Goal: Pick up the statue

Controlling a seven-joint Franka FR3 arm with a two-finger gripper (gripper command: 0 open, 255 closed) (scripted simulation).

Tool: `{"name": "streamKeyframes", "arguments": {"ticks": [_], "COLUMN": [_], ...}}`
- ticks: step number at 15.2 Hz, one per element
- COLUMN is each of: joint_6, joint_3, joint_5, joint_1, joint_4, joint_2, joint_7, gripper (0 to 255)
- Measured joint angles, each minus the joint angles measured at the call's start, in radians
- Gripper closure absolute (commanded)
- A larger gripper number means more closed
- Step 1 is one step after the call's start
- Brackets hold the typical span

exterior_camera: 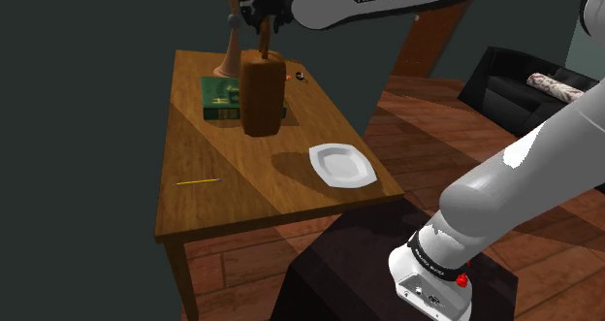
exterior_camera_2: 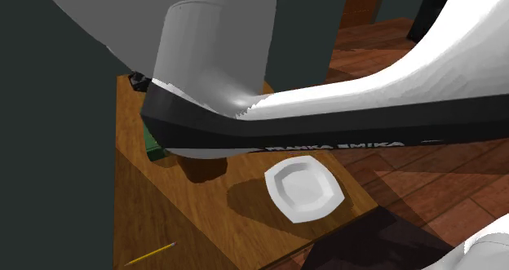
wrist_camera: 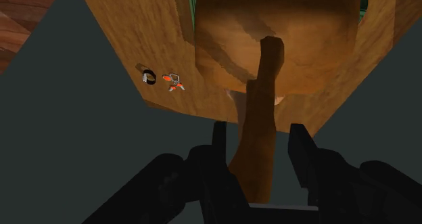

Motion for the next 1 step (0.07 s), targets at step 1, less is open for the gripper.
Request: {"name": "streamKeyframes", "arguments": {"ticks": [1], "joint_6": [-0.007], "joint_3": [0.000], "joint_5": [0.002], "joint_1": [0.000], "joint_4": [0.010], "joint_2": [0.003], "joint_7": [-0.006], "gripper": [255]}}
